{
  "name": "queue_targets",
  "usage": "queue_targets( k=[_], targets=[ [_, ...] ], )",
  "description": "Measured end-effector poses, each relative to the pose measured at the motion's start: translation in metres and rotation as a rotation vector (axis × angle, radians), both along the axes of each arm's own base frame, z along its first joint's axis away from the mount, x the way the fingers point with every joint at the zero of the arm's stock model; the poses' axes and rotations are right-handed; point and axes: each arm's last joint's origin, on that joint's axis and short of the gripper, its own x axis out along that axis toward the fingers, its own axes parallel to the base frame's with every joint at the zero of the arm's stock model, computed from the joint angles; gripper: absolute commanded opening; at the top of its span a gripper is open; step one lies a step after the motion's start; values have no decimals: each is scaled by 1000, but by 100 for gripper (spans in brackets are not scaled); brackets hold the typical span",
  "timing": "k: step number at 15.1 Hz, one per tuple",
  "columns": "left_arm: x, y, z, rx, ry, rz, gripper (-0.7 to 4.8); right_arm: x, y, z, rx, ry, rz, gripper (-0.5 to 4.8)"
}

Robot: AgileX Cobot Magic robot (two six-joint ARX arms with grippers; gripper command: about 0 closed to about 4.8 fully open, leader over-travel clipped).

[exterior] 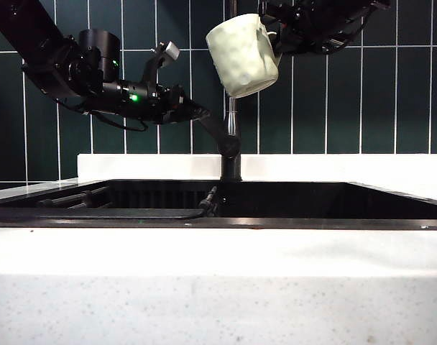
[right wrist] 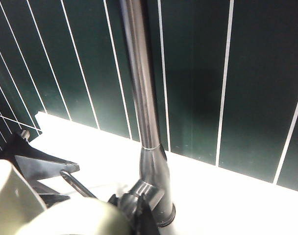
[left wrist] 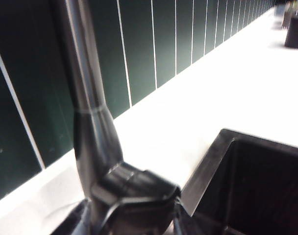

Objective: Pick up the mug next to the sink, go to the faucet to get some water, pour the water into the sink, and finally put the mug back to its place.

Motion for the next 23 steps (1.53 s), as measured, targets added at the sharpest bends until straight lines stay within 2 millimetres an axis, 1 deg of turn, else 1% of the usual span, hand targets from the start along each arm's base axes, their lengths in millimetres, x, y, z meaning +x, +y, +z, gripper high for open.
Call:
queue_targets(
  k=[7, 13, 17, 20, 23],
  targets=[
    [-2, 0, -1, -27, 67, -107, 210, 0, 0, 5, 16, -52, 0, -1],
    [-3, 0, -2, -34, 84, -119, 210, 0, 1, 5, 16, -52, 24, -1],
    [-2, -2, -2, -22, 64, -59, 210, 0, 1, 4, 12, -46, 24, -1],
    [0, 1, -2, -10, 47, 11, 210, 0, 1, 3, 9, -35, 24, -1],
    [0, 0, -2, -7, 44, 28, 210, 0, 2, 2, 8, -31, 42, -1]
  ],
)
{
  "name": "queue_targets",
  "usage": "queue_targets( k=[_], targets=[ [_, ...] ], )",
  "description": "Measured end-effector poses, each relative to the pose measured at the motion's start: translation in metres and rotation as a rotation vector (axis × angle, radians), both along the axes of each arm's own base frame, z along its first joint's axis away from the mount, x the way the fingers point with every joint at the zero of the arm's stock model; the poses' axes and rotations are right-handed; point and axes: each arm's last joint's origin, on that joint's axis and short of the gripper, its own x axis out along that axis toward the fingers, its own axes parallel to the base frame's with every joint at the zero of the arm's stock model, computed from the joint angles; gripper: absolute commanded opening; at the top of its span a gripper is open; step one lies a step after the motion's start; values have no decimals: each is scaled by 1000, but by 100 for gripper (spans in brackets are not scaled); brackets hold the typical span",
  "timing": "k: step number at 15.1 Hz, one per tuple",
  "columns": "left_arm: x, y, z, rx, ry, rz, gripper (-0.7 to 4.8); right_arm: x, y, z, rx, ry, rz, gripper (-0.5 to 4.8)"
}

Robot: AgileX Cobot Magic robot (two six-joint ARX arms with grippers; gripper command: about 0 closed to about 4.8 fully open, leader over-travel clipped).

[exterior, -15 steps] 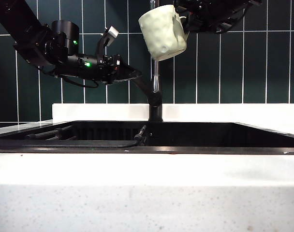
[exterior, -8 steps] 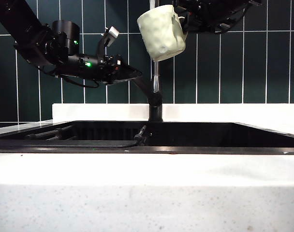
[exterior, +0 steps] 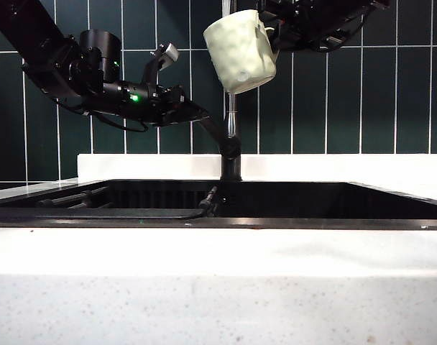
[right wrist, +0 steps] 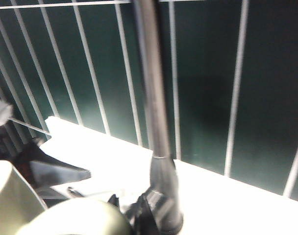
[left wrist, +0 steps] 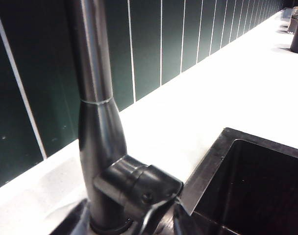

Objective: Pick up the mug next to the sink, go to the faucet to get some water, pour the water into the sink, and finally put the mug back to its place.

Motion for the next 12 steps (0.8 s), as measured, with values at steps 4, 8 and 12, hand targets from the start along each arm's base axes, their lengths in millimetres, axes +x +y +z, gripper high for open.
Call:
queue_targets(
  k=[4, 8, 12],
  targets=[
    [1, 1, 0, 2, -1, 22, 210, 0, 3, -2, -2, 6, 33, -1],
    [1, 1, 0, 3, -1, 34, 210, 0, 3, -2, -3, 7, 32, -1],
    [1, 0, 0, 5, -1, 64, 210, 0, 3, -2, -4, 7, 32, -1]
  ],
)
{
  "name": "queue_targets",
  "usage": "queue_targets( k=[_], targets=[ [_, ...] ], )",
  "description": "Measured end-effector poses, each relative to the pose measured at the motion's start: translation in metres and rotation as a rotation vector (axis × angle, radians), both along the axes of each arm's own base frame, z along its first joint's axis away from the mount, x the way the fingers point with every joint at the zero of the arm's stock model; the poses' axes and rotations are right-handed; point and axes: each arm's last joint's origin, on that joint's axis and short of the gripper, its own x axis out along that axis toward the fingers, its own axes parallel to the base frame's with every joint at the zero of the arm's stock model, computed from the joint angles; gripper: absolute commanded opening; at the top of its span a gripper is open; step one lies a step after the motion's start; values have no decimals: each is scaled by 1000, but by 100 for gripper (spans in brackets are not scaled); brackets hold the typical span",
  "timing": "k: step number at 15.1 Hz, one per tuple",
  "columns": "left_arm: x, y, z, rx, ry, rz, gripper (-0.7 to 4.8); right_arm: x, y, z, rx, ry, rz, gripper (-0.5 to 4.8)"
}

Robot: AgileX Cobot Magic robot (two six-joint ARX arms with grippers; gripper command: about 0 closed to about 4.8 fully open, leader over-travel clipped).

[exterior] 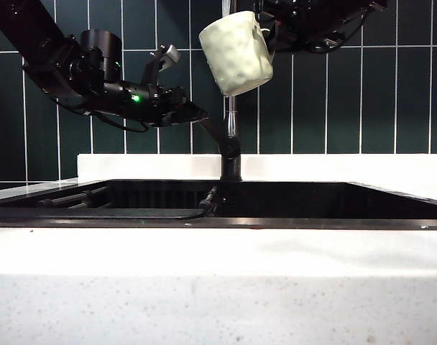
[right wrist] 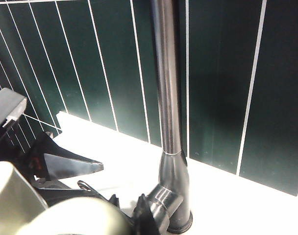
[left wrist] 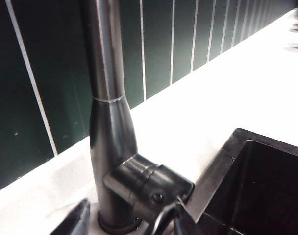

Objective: Pick up the mug next to the sink, go to the faucet to get some water, pour the water into the sink, and finally put the mug back to its place.

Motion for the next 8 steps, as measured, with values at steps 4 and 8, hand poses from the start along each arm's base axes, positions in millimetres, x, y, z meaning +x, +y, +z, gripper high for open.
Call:
queue_targets(
  k=[4, 8],
  targets=[
    [1, -3, 1, 4, -11, 104, 143, 0, 0, -1, -2, 5, 0, -1],
    [0, -2, 3, -10, 1, 116, -7, 0, 0, -2, -4, 9, 0, -1]
  ],
)
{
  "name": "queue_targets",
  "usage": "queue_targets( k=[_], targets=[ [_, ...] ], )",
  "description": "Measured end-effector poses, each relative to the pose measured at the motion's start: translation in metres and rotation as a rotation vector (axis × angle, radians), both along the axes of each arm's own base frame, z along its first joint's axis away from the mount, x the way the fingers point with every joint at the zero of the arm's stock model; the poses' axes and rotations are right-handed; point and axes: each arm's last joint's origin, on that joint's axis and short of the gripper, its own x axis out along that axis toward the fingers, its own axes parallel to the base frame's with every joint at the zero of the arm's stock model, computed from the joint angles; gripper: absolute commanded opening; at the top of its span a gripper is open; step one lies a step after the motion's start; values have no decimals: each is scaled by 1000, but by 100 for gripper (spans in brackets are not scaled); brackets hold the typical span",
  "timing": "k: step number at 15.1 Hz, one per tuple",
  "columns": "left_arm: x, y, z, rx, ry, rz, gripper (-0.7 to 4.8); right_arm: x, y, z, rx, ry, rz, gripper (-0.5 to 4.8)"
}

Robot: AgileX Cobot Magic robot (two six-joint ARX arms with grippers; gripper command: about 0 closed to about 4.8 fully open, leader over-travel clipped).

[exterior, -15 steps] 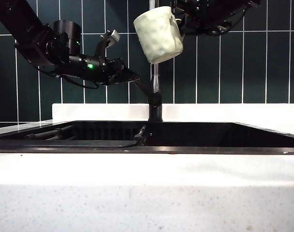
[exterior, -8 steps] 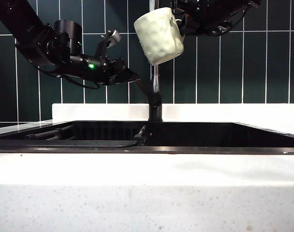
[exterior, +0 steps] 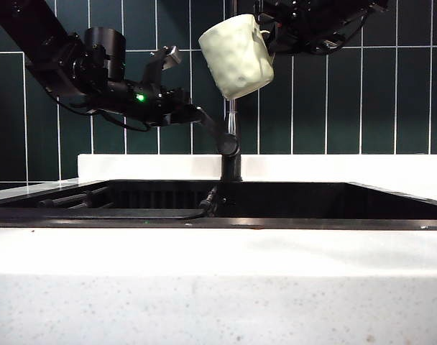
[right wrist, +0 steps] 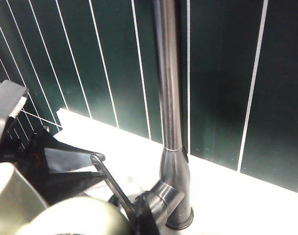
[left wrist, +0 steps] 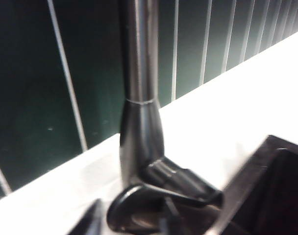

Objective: Pick up the mug next to the sink, go to the faucet to get some water, pour the water into the sink, and finally put the mug back to its place.

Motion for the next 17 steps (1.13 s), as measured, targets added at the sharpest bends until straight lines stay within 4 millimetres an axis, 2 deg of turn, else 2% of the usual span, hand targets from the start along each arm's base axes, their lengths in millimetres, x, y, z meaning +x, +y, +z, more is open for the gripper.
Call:
queue_targets(
  k=[2, 6, 8, 11, 14, 15, 17],
  targets=[
    [-5, 6, 13, -29, 23, -47, -6, 0, -1, 0, -13, -8, -6, -1],
    [-40, 14, 97, -130, -101, -49, -6, 1, -13, 4, -40, -32, -48, -1],
    [-55, 19, 119, -133, -85, -43, -6, -1, -27, 13, -60, -61, -85, -1],
    [-89, 27, 153, -100, -52, -31, -5, -3, -56, 21, -94, -62, -163, -1],
    [-106, 32, 155, -1, 18, 8, -5, -9, -64, 22, -251, -55, -169, -1],
    [-111, 33, 148, 16, 52, 9, -5, -10, -63, 20, -297, -51, -157, -1],
    [-128, 37, 118, 48, 142, 23, -5, -12, -63, 14, -376, -23, -133, -1]
  ],
)
